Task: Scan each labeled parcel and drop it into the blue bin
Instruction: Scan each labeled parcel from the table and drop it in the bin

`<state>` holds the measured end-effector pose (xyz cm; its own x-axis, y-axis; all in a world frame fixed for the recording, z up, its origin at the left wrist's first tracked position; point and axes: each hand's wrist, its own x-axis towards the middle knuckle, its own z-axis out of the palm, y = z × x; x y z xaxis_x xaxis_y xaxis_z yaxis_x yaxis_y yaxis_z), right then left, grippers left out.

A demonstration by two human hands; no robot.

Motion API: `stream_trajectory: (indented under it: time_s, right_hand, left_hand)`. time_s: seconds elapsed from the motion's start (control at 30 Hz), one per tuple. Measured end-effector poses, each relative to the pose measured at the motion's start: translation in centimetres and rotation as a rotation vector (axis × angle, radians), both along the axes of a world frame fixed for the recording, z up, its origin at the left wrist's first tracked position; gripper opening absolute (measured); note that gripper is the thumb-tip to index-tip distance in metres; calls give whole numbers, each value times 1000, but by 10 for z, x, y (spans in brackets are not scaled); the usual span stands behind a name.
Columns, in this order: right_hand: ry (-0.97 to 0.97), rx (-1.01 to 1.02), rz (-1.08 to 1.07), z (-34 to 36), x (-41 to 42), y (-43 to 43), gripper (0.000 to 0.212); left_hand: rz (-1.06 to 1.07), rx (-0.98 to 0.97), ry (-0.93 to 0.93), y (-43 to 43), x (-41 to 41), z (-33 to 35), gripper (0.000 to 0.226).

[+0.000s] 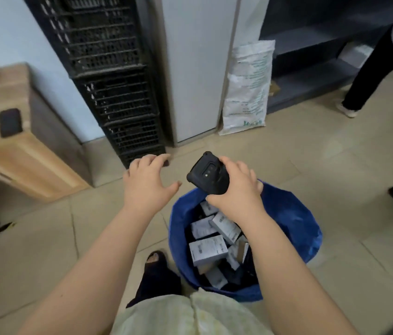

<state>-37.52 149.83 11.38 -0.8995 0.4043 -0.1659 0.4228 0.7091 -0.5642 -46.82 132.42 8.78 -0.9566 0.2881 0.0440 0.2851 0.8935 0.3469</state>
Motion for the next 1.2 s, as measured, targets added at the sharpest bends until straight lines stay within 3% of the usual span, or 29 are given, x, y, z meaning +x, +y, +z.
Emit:
stream_trajectory:
  time_s: [0.53, 0.9, 1.2]
  right_hand:
    - [65, 35, 807, 16, 10, -288, 82]
    - [102, -12, 1269, 18, 162, -560, 78]
    - [141, 13, 1644, 12, 310, -728, 79]
  left_hand:
    - [887, 8, 6, -312, 165, 22, 69]
    - [1319, 9, 4, -527, 396, 28, 71]
    - [1656, -53, 0, -634, 582, 16, 70]
